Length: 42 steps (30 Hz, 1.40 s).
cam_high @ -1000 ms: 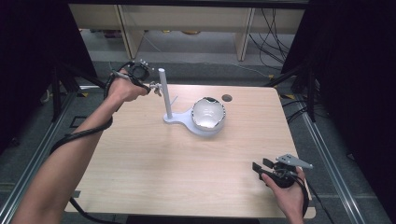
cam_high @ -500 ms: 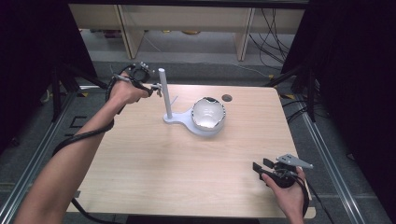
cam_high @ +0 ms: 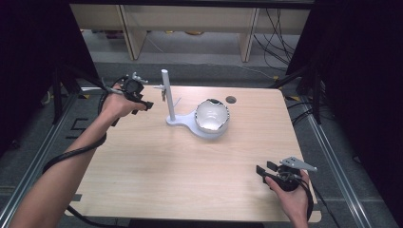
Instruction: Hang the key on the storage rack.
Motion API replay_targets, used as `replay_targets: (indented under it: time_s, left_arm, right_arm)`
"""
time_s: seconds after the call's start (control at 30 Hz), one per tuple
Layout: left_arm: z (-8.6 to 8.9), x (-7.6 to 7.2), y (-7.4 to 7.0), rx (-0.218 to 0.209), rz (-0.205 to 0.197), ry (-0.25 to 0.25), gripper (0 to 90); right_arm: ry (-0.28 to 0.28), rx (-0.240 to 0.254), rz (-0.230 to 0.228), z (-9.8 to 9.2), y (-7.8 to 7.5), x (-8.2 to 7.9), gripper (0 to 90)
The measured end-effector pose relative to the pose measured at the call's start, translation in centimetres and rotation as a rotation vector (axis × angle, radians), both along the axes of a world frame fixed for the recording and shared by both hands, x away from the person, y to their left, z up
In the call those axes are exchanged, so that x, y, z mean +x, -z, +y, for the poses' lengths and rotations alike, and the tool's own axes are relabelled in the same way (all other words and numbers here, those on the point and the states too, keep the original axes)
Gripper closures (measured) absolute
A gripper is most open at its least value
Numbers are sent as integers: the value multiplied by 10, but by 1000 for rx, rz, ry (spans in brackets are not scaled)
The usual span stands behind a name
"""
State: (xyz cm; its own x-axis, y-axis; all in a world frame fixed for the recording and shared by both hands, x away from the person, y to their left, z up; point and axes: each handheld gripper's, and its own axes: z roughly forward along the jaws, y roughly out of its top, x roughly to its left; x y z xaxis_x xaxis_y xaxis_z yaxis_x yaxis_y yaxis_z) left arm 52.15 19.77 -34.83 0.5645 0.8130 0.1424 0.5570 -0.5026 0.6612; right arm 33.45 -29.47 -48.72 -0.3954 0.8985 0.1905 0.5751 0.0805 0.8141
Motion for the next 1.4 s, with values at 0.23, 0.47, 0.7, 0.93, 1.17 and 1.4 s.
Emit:
replay_targets:
  time_s: [0.23, 0.47, 0.7, 0.93, 1.17, 1.4]
  left_arm:
    - [12, -19, 10, -84, -70, 2, 389]
    - [24, -38, 21, -89, -97, -4, 341]
    - [32, -54, 34, -98, -99, -12, 332]
    - [37, -74, 48, -120, -122, -21, 321]
    - [43, -93, 57, -121, -141, -27, 318]
    - [51, -108, 71, -139, -149, -34, 318]
  right_arm:
    - [2, 0, 31, 1, -1, -1, 467]
    - [-16, 13, 19, 0, 0, 0, 468]
    - [-5, 1, 4, 1, 1, 0, 467]
    - [11, 14, 44, 3, -1, -3, 466]
    - [8, 35, 27, 5, 1, -2, 466]
    - [4, 41, 25, 5, 1, -2, 466]
